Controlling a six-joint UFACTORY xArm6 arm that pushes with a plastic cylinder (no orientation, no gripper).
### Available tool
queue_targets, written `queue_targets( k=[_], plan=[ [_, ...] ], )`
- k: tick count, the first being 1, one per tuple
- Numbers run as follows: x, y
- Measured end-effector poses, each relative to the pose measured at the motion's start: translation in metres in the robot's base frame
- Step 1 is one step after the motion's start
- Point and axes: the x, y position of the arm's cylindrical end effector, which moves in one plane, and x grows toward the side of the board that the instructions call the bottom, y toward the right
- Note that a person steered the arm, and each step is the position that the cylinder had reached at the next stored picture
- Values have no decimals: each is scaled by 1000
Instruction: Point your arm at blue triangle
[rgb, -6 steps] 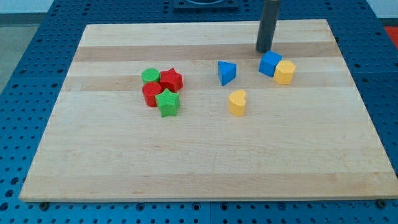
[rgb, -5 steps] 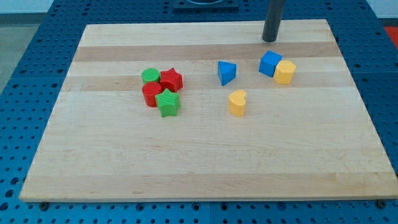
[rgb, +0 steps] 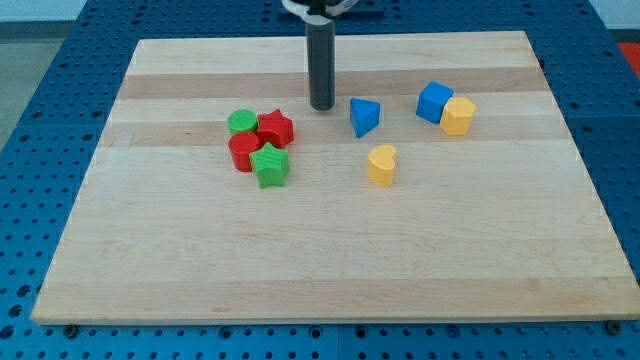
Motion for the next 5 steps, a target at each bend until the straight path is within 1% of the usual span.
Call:
queue_targets(
  k=[1,2,4,5],
  plan=[
    [54,43],
    [56,53],
    [15,104],
    [20,103]
  ],
)
